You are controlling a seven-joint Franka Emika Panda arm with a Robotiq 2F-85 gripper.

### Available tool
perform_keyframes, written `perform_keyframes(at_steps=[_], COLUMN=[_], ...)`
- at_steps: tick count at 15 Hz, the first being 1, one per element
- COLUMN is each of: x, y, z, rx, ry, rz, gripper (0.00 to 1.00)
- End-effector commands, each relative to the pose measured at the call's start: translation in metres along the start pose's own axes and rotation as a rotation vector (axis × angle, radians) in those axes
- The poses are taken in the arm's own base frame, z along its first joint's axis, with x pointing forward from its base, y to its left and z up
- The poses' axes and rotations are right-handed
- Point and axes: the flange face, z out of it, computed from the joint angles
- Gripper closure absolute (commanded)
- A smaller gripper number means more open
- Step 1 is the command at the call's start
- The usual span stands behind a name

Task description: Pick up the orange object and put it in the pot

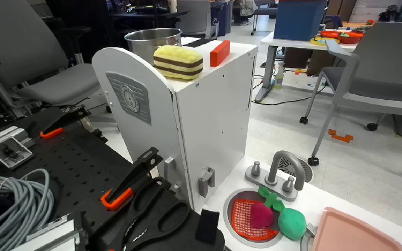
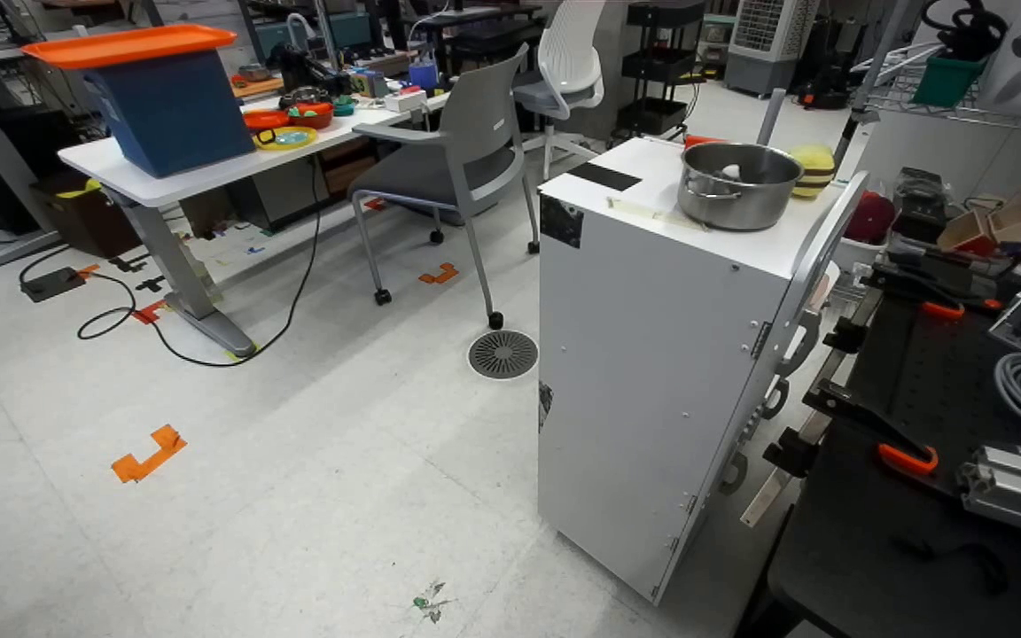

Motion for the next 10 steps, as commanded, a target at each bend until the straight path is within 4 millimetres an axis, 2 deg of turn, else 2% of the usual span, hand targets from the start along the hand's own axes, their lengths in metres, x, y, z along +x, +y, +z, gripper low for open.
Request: perform_keyframes(at_steps=[1,6,10], x=[0.0,0.001,0.019], y=[-0.001,0.002,0.011], z=[-0.001,-0.001,0.007], rx=[0.002,-0.012,-0.021], ry=[0.0,0.006,-0.004], rz=[-0.003,-0.009,0.031], gripper=[0.0,0.0,0.0])
